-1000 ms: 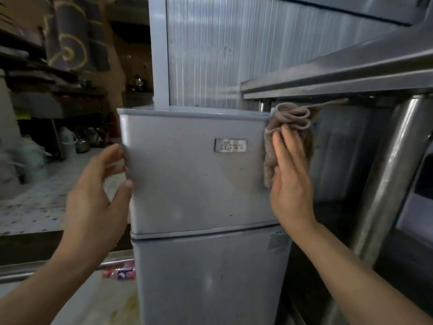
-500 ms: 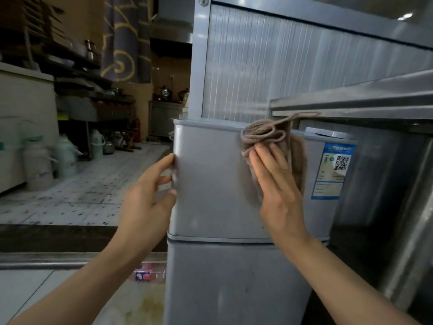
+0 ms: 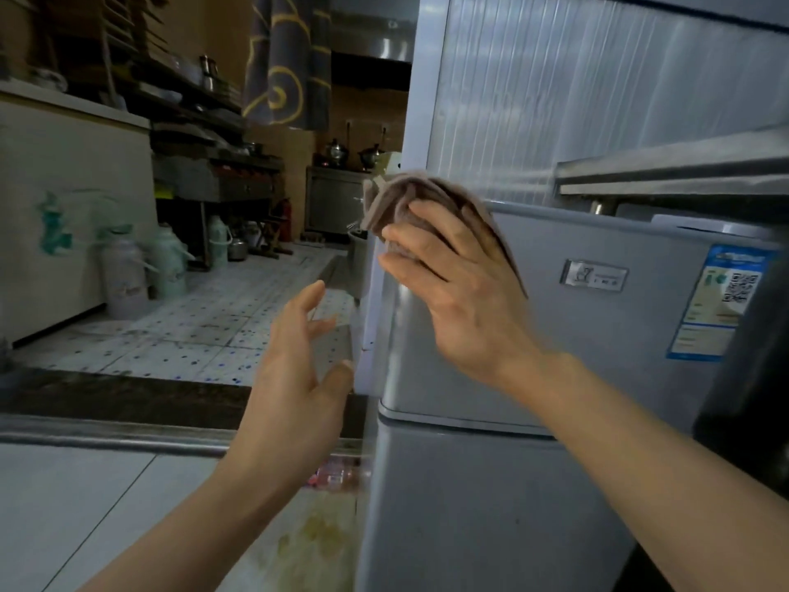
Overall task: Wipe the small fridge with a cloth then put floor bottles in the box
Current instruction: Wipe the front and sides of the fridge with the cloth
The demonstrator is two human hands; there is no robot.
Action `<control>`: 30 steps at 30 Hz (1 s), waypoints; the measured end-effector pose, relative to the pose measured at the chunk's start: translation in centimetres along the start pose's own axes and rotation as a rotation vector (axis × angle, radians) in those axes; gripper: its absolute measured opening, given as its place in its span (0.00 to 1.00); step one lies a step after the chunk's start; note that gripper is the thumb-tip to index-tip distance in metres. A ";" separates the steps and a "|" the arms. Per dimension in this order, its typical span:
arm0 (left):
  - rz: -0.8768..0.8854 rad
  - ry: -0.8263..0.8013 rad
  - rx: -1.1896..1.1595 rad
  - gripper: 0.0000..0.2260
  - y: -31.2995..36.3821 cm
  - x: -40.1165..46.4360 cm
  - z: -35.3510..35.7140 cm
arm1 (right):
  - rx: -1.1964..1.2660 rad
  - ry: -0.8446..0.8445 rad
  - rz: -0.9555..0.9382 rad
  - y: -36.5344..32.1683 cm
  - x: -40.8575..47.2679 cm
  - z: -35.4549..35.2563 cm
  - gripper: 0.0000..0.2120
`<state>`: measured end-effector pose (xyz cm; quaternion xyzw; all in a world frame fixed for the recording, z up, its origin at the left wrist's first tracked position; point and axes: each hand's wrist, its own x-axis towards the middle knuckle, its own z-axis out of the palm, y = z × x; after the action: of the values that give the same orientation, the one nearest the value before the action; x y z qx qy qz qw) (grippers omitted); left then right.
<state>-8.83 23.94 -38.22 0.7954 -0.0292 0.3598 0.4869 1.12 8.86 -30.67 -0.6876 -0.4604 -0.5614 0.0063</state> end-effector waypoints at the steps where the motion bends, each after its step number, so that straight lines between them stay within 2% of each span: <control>1: 0.007 0.012 0.026 0.31 -0.3 -0.2 -0.1 | 0.014 0.012 -0.009 -0.5 -0.8 0.5 0.14; 4: 0.005 0.019 0.050 0.31 -0.7 -0.8 -0.2 | 0.127 -0.069 -0.071 -3.0 -5.4 2.1 0.13; 7: -0.019 0.019 0.051 0.30 -0.8 -1.6 0.0 | 0.172 -0.254 -0.179 -5.6 -10.2 2.9 0.18; 9: -0.016 0.008 0.056 0.30 -0.6 -2.1 0.4 | 0.161 -0.303 -0.211 -5.6 -11.5 2.7 0.21; 11: -0.004 -0.021 0.063 0.30 -0.1 -2.4 0.8 | 0.105 -0.272 -0.222 -4.3 -11.3 1.9 0.22; 17: 0.005 -0.070 0.076 0.32 1.3 -1.7 2.3 | 0.005 -0.022 0.116 1.3 -7.1 -1.1 0.24; 20: 0.021 -0.076 0.091 0.31 1.4 -1.1 4.0 | 0.003 0.051 0.296 -0.2 -8.7 -0.3 0.25; 22: 0.035 -0.043 0.118 0.29 1.4 -0.7 5.3 | -0.009 0.010 0.382 -2.6 -11.9 0.4 0.28; 25: 0.053 0.073 0.163 0.23 1.0 -0.3 6.8 | -0.049 -0.098 0.337 -4.1 -15.0 0.5 0.32; 28: 0.009 0.129 0.211 0.16 0.2 -0.1 7.7 | -0.073 -0.076 0.337 -3.1 -12.9 0.1 0.30; 30: -0.017 0.149 0.210 0.15 -0.1 0.0 7.9 | -0.046 -0.043 0.344 -2.1 -11.1 -0.2 0.31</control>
<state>-4.50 17.68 -40.45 0.8133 0.0517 0.4150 0.4046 0.20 2.98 -40.29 -0.7682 -0.3230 -0.5475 0.0766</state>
